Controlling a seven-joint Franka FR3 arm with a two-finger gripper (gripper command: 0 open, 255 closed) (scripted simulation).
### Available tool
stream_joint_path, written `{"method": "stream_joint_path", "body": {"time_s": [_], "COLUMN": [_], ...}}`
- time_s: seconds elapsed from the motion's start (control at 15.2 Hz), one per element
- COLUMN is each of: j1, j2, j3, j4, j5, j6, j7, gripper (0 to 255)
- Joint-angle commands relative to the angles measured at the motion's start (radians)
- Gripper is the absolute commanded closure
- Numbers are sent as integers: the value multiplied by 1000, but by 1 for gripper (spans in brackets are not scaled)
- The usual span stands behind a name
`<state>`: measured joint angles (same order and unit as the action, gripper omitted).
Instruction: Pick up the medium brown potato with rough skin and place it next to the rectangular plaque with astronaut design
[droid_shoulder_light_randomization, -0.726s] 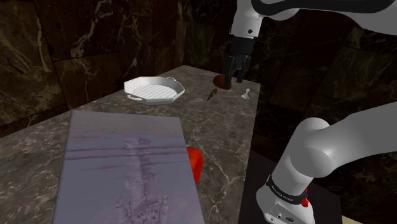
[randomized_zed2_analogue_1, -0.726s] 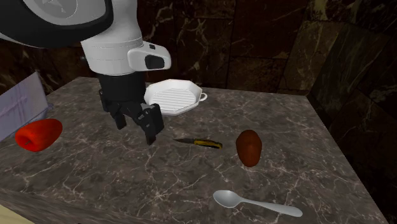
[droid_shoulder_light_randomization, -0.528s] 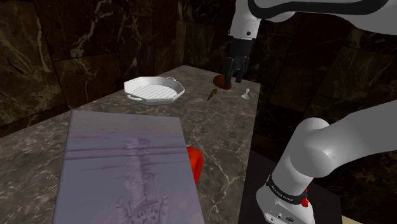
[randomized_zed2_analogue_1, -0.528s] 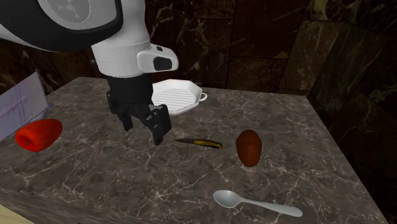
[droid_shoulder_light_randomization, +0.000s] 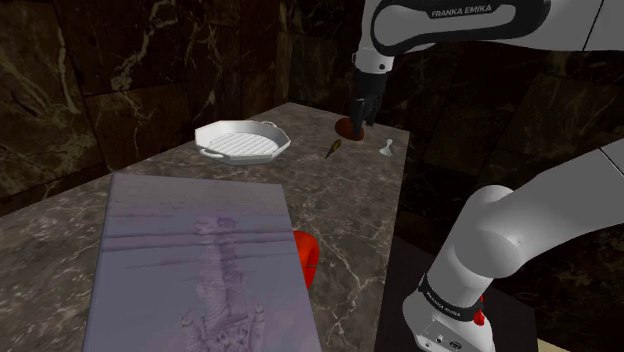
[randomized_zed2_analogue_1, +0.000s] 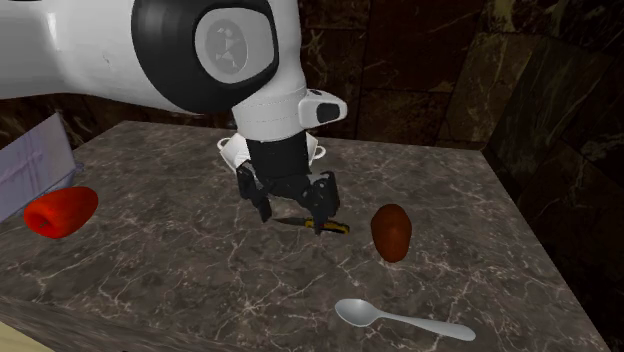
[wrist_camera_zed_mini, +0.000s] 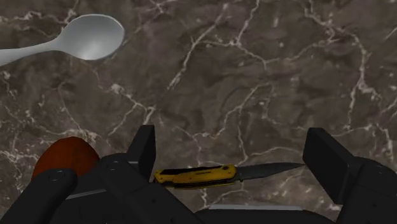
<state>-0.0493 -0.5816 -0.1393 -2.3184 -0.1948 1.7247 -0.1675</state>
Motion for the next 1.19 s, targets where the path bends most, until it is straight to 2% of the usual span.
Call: {"method": "stream_joint_path", "body": {"time_s": [0.0, 0.66, 1.12], "j1": [-8, -44, -57], "j2": [37, 289, 336], "j3": [-20, -116, -142], "j4": [8, 144, 109], "j5": [-43, -204, -222], "j6": [44, 265, 360], "j7": [-43, -236, -245], "gripper": [0, 0, 0]}}
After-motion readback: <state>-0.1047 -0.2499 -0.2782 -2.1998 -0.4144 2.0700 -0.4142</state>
